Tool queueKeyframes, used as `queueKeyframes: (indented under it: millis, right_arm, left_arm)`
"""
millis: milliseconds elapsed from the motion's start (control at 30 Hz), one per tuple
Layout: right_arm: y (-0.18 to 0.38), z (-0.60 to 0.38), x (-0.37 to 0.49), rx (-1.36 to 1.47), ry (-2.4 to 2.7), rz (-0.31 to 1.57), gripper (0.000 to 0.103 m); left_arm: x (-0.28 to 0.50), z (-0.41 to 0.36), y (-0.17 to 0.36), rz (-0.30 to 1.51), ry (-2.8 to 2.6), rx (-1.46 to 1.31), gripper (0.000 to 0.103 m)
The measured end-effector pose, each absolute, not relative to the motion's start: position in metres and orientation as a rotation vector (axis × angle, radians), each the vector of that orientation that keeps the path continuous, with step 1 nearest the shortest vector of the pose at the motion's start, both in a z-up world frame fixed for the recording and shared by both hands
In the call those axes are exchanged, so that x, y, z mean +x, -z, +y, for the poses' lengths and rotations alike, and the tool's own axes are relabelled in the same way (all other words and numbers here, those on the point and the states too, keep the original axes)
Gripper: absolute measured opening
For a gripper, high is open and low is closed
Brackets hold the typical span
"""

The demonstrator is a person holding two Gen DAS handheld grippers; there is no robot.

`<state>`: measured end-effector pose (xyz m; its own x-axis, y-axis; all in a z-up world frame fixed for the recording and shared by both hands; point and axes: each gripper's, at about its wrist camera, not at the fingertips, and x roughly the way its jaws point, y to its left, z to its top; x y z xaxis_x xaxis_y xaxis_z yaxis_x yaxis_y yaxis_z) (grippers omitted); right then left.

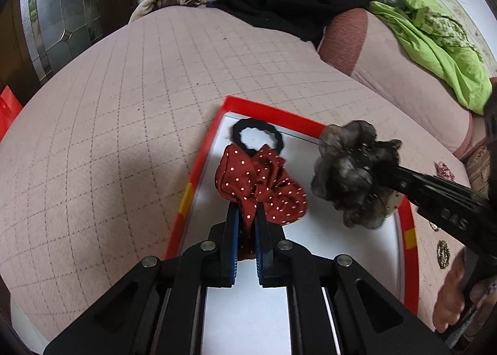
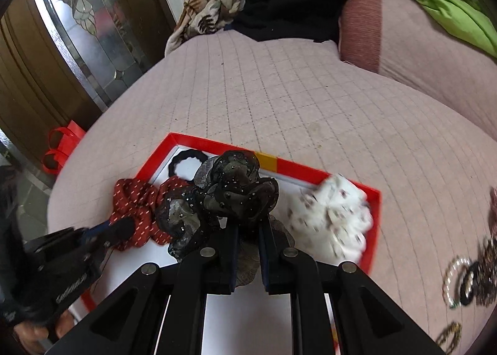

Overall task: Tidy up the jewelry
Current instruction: 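Place both scrunchies into the red box and open both grippers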

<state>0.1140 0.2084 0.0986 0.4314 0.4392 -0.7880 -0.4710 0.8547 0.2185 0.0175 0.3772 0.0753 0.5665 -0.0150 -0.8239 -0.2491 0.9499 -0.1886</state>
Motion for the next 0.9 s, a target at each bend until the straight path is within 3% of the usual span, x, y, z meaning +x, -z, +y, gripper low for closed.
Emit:
queueKeyframes:
  millis: [333, 400, 467, 533, 600, 900]
  right_arm:
    - [-0.07, 0.222, 0.133, -0.034, -0.537, 1.011, 0.02]
    - [-0.071, 0.221, 0.133, -0.027, -0.537, 1.005, 0.032]
    - [-0.074, 0.22, 0.132, -0.031, -0.532, 0.998, 0.036]
    - [-0.078, 0.219, 0.128, -0.042, -0.536, 0.989, 0.039]
    - [-0.083, 0.218, 0.124, -0.049, -0.534, 0.977, 0.044]
    - [-0.117, 0.183, 0.09, -0.019, -0.549, 0.936, 0.046]
  left_arm:
    - [0.011, 0.388, -0.07, 0.972, -0.157, -0.324, 0.01]
    - [0.008, 0.387, -0.075, 0.96, -0.171, -0.318, 0.017]
    - [0.007, 0.386, -0.08, 0.953, -0.18, -0.316, 0.029]
    - [0.003, 0.384, -0.088, 0.938, -0.187, -0.312, 0.035]
    - [-0.002, 0.379, -0.099, 0.922, -0.189, -0.296, 0.036]
    - [-0.034, 0.346, -0.139, 0.877, -0.252, -0.19, 0.043]
